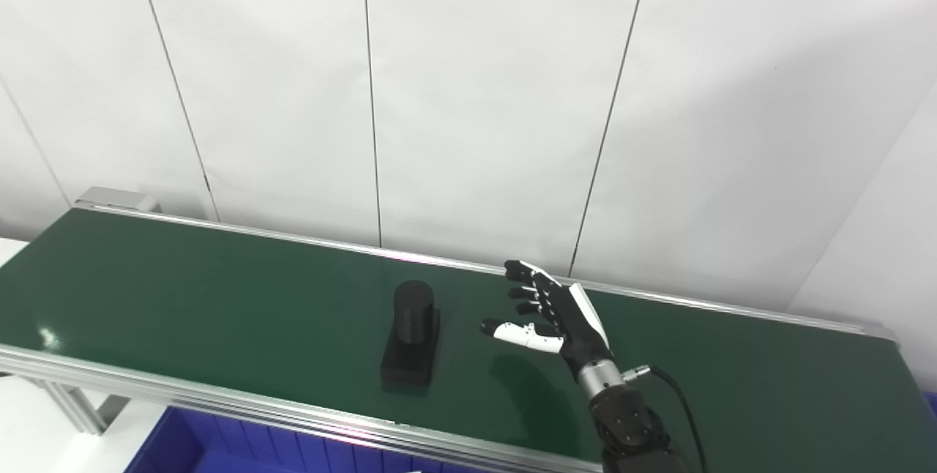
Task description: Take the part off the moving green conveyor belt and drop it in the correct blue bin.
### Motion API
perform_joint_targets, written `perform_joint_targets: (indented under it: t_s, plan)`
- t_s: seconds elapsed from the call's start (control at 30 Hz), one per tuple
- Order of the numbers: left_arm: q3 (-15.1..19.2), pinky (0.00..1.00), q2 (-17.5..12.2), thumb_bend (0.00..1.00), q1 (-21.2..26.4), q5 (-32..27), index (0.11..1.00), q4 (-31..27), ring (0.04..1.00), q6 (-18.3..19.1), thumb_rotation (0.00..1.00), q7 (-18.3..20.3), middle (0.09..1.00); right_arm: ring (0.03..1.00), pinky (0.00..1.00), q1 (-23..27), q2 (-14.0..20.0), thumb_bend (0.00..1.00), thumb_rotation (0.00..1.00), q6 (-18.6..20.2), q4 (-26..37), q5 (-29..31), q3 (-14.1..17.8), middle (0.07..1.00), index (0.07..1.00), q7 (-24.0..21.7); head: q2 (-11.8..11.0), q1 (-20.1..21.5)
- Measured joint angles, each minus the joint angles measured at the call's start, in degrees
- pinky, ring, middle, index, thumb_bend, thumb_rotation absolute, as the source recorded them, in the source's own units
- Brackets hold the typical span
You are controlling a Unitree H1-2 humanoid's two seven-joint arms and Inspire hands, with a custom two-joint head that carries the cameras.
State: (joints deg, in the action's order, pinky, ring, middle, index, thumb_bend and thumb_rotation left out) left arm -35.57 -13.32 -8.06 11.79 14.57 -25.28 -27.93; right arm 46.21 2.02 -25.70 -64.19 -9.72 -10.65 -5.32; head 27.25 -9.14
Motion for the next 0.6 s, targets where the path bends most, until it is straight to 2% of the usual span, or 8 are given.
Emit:
perform_joint_targets:
  t_s: [0.43, 0.6]
  plan:
    - [0.2, 0.75, 0.0, 0.98, -0.7, 0.0, 0.804, -1.3, 0.834, 0.0, 1.00, 0.7, 0.832, 0.789, 0.75, 2.7, -0.6, 0.89, 0.28, 0.0, -5.3, -3.2, -1.9, 0.855, 0.848, 3.6, 0.4, 0.4]
    - [0.3, 0.76, 0.0, 0.99, -0.8, 0.0, 0.808, -1.3, 0.840, 0.0, 1.00, 1.0, 0.836, 0.775, 0.73, 3.0, -0.6, 0.89, 0.30, 1.0, -6.0, -5.5, -3.2, 0.843, 0.853, 4.6, 0.5, 0.4]
